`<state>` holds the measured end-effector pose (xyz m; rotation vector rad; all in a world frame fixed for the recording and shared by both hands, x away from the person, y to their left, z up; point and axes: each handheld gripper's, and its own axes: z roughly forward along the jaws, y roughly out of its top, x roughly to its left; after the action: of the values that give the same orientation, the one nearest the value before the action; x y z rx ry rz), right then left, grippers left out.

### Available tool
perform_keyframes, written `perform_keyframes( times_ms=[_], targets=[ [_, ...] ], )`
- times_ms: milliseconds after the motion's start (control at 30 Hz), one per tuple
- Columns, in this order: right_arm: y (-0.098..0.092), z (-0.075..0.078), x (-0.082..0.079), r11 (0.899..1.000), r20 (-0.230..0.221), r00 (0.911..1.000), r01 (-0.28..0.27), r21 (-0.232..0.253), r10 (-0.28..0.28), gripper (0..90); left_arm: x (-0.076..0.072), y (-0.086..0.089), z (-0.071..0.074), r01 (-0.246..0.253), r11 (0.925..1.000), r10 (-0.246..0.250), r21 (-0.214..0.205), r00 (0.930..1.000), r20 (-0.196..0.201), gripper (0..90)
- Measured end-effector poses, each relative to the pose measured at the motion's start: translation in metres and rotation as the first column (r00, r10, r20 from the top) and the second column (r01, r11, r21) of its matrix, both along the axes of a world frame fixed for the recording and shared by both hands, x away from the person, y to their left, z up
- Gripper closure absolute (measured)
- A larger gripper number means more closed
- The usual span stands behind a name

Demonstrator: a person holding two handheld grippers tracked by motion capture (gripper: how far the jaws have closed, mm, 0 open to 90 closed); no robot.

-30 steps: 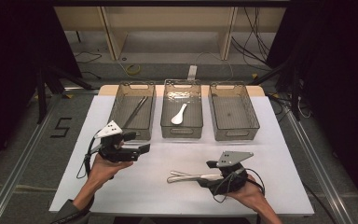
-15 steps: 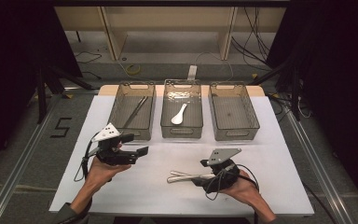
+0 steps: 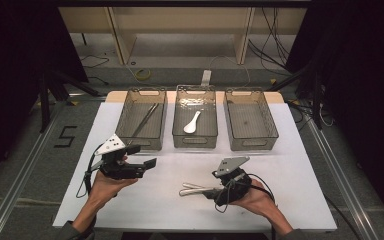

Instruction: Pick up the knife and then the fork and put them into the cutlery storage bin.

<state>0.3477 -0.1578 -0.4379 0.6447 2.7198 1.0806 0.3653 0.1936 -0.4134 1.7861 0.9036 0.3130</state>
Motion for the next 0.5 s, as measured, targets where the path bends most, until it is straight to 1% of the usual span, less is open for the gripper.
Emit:
perform_keyframes(
  times_ms=[133,200,367,500],
  targets=[
    [0.001,0.0,0.002,1.0,-0.006,1.0,-0.003,-0.01,0.003,26.8,-0.003,0.001,0.001,-0.005,1.0,0.005,-0.006,1.0,0.007,15.8],
    [0.001,-0.001,0.004,1.0,-0.006,0.9999,-0.009,-0.023,0.009,26.8,-0.004,0.0,0.001,-0.006,0.9999,0.006,-0.011,1.0,0.007,15.8],
    [0.005,-0.001,0.008,0.999,-0.01,0.9998,-0.015,-0.046,0.015,26.8,-0.007,0.001,0.0,-0.005,1.0,0.005,0.004,0.9998,0.019,15.7],
    [0.012,0.0,0.01,0.996,-0.001,0.9996,-0.029,-0.083,0.029,27.3,-0.009,0.006,0.001,-0.022,0.9996,0.022,-0.018,0.9995,0.024,15.8]
  ],
)
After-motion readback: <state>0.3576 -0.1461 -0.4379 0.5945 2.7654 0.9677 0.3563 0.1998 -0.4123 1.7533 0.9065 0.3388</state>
